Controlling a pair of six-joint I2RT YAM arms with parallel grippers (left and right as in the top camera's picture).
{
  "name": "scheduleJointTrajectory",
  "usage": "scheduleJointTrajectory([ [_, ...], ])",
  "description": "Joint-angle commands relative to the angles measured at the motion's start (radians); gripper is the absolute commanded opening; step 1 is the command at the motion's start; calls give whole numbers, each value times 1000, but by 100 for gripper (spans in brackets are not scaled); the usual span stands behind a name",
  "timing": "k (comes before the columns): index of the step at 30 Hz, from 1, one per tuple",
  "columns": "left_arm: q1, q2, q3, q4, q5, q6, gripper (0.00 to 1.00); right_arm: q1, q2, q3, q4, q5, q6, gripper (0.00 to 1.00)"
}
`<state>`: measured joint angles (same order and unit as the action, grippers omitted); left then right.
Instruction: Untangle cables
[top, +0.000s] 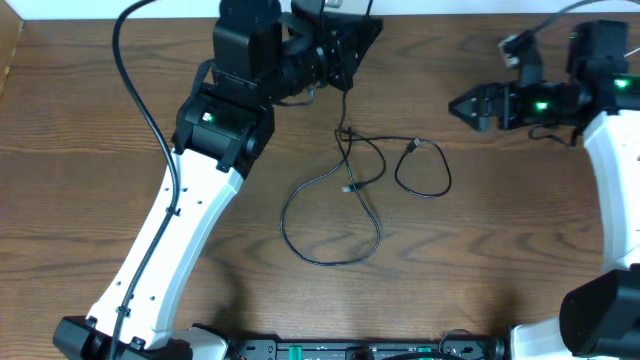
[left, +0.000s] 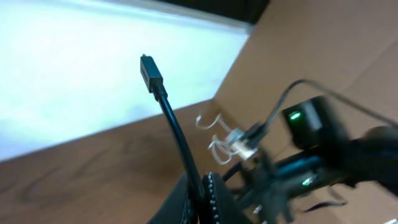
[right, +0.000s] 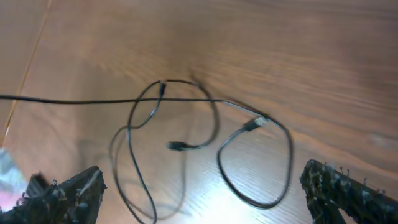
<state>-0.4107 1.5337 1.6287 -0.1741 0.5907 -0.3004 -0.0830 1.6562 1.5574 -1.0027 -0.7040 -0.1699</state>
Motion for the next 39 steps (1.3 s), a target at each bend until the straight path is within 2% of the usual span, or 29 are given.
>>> scheduleJointTrajectory([
  [1, 1, -3, 11, 18, 16, -34, 8, 56, 24, 8, 3, -2, -14, 98],
  [5, 2, -3, 11, -83, -190, 10, 8, 117, 48, -5, 0, 5, 7, 96],
  [11, 6, 5, 11, -316, -657, 29, 8, 242, 130, -13, -3, 6, 13, 89],
  [14, 30, 10, 11, -427, -766, 29, 8, 303, 183, -13, 0, 42, 52, 84],
  [20, 117, 39, 11, -578, -767, 25, 8, 417, 296, -13, 75, 70, 187, 79],
  [25, 151, 72, 11, -619, -763, 26, 8, 493, 357, -13, 151, 126, 355, 79],
  [29, 155, 94, 11, -626, -763, 26, 8, 550, 375, -13, 180, 254, 444, 80],
  [35, 155, 114, 11, -629, -764, 26, 8, 646, 398, -13, 186, 524, 681, 85],
  [39, 157, 114, 11, -629, -764, 26, 8, 695, 426, -13, 234, 579, 771, 84],
])
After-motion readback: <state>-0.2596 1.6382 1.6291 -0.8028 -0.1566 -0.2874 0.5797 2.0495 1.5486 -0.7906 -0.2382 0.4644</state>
